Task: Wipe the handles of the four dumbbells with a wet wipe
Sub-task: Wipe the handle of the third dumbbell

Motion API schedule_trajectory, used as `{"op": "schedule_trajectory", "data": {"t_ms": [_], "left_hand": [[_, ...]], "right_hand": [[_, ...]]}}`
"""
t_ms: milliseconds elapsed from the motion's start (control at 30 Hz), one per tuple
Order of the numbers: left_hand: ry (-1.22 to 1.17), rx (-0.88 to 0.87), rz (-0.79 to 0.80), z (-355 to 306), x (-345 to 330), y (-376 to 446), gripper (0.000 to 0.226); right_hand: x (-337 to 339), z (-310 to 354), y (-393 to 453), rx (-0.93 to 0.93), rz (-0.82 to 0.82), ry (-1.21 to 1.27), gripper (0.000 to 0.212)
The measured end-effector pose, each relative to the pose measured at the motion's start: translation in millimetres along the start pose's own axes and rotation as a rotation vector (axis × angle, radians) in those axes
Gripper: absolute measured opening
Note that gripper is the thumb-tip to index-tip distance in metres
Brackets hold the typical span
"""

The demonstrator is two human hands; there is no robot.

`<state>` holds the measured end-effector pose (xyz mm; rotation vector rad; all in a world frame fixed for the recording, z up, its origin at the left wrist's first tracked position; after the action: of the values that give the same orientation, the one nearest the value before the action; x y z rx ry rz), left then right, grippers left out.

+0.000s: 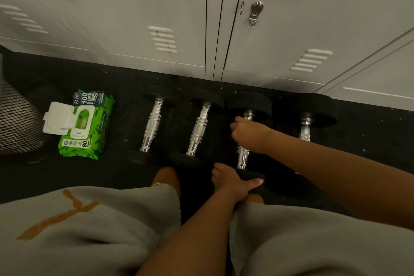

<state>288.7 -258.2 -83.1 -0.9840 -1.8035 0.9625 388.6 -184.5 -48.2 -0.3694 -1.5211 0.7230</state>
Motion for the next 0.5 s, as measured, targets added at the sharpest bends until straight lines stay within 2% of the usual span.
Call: {"op": "schedule_trajectory", "data": {"t_ms": [200, 333, 500], "left_hand": [[-0.012, -0.003, -0.016, -0.2, 0.7, -0.1, 0.12], [-0.019, 0.0, -0.006, 0.9, 0.6, 1.1, 0.123], [-0.021, -0.005, -0.026, 0.7, 0.7, 0.7, 0.118]], "right_hand": [[12.1, -17.9, -4.7, -0.121, -0.142, 0.036, 0.027], [1.3, -0.9, -10.1, -0.055, -0.119, -0.021, 0.029], [9.7, -21.0, -9.5, -0.151, -0.22, 0.029, 0.033]]}}
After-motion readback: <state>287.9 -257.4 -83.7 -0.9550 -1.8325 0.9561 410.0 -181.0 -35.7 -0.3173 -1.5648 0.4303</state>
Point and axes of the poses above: each hand's wrist, its own y-axis towards the middle knuckle, its own x-axis out of the back of the hand, z = x × y, the point moved 9 cm from there along y, towards the middle knuckle, and after that the axes turned 7 degrees about y, right-handed, at the moved point
